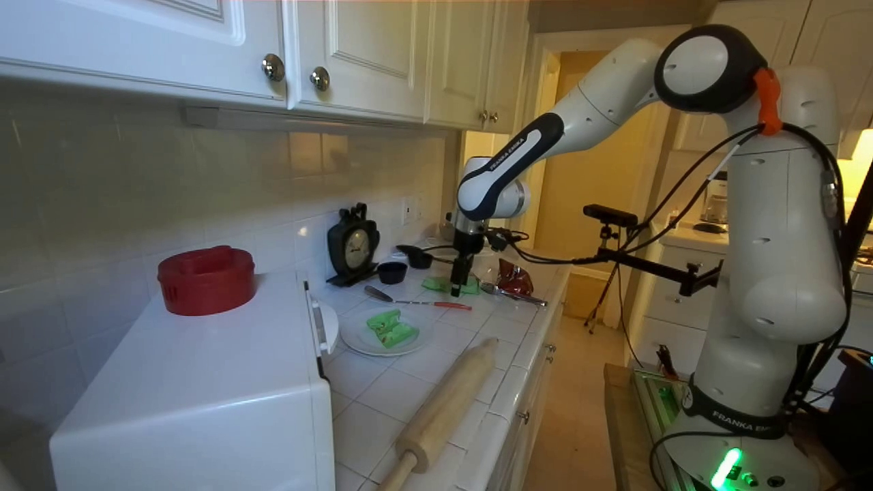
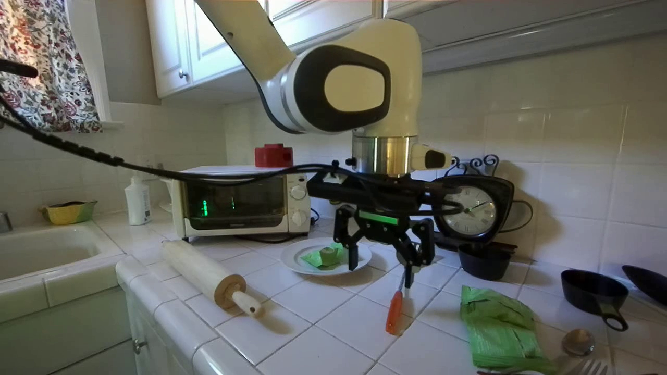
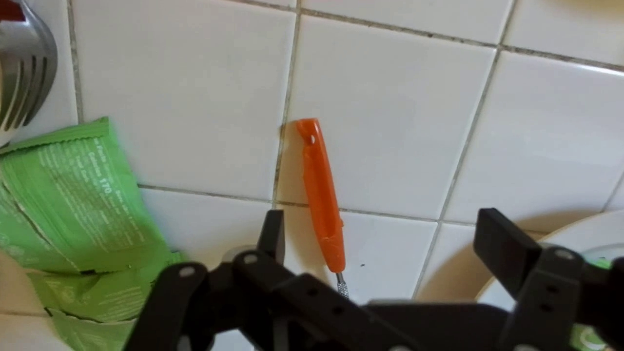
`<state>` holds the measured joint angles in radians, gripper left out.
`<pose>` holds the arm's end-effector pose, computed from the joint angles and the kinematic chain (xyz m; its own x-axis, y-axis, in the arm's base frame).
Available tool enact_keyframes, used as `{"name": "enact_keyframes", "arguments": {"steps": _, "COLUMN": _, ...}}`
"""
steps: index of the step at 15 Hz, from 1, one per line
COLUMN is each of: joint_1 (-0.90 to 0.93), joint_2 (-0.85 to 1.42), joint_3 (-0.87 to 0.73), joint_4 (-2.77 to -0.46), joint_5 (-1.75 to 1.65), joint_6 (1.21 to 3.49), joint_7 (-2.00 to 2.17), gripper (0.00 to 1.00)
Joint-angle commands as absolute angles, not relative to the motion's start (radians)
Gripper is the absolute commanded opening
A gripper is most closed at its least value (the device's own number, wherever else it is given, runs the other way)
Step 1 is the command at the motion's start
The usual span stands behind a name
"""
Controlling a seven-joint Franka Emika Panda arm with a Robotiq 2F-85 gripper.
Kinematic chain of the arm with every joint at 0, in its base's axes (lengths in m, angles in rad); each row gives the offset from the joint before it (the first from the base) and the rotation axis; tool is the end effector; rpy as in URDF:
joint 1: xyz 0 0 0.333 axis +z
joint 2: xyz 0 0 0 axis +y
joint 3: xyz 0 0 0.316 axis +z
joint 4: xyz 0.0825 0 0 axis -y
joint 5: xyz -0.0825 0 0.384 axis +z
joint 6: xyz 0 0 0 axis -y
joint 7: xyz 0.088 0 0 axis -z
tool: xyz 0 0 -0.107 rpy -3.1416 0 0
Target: Use the spatula to lift the green sachet then put it back on the plate
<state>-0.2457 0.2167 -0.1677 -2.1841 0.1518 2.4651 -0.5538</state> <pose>0.5161 -0.2257 0.2967 0.9955 0.0291 0.0907 0.0313 -0.9993 -0.0225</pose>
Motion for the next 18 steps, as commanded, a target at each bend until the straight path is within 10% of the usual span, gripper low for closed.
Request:
{"name": "enact_keyframes", "arguments": {"steps": 1, "joint_1": -0.278, "joint_2": 0.269, "joint_3": -0.137, "joint_4": -2.156, "joint_5": 0.172, "joint_6": 2.524, "joint_7": -0.626, "gripper": 1.00}}
{"name": "enact_keyframes", "arguments": {"steps": 18, "joint_1": -0.346, "joint_2": 0.375, "joint_3": -0.082, "joint_4": -2.096, "joint_5": 0.170, "joint_6": 2.544, "joint_7": -0.753, "gripper": 0.84}}
